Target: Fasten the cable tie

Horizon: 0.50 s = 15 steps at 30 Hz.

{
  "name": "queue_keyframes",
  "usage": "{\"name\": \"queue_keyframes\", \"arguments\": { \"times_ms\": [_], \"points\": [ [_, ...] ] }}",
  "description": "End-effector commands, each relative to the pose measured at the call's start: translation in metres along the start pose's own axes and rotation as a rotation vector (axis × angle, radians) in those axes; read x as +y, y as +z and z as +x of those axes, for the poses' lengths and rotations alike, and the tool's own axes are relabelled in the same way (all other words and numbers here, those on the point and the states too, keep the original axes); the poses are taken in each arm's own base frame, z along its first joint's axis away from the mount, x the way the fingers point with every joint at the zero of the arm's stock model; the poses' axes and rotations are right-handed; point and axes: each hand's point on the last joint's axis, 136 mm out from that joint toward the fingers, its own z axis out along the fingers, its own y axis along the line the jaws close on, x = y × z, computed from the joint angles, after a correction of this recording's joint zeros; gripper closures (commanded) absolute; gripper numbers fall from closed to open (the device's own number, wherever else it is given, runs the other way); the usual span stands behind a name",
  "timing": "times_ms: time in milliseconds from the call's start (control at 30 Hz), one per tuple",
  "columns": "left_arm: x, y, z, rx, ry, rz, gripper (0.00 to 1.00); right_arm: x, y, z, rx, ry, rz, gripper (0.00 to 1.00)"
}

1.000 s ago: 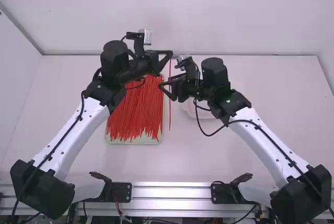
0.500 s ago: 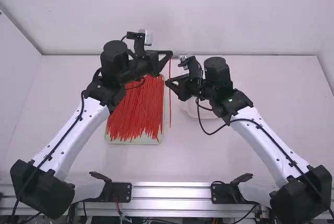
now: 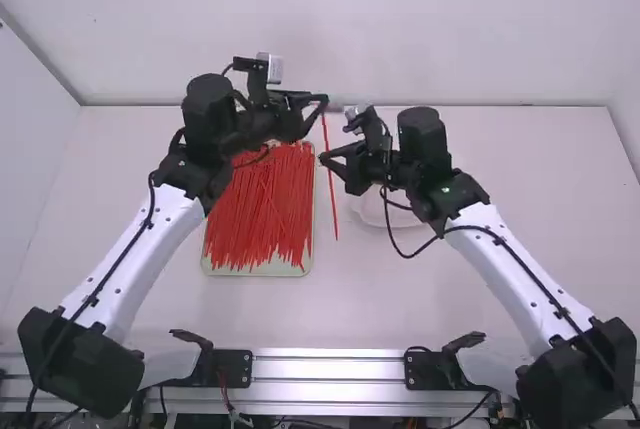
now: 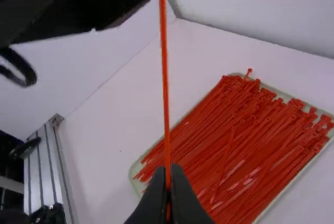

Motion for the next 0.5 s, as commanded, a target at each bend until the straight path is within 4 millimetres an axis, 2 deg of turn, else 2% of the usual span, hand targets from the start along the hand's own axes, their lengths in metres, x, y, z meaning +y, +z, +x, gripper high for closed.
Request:
{"name": "queue_keyframes", "arguments": {
  "times_ms": [0, 100, 233, 267, 367, 467],
  "points": [
    [-0.014, -0.018, -0.016, -0.022, 0.087, 0.092, 0.49, 0.008, -0.014, -0.016, -0.035, -0.083, -0.068, 1.0],
    [-0.013, -0.03, -0.025, -0.032, 0.113, 0.15, 0.43, 0.005, -0.025, -0.018, -0.045, -0.134, -0.106, 1.0],
    [-0.022, -0.048, -0.034, -0.037, 0.173, 0.264, 0.33, 0.005, -0.042, -0.024, -0.082, -0.226, -0.185, 1.0],
    [-0.026, -0.053, -0.036, -0.037, 0.191, 0.301, 0.26, 0.006, -0.048, -0.027, -0.099, -0.251, -0.21, 1.0],
    [-0.039, -0.061, -0.037, -0.032, 0.248, 0.387, 0.23, 0.01, -0.061, -0.036, -0.141, -0.311, -0.266, 1.0],
    [-0.062, -0.068, -0.031, -0.01, 0.314, 0.504, 0.13, 0.019, -0.077, -0.044, -0.185, -0.384, -0.346, 1.0]
  ]
}}
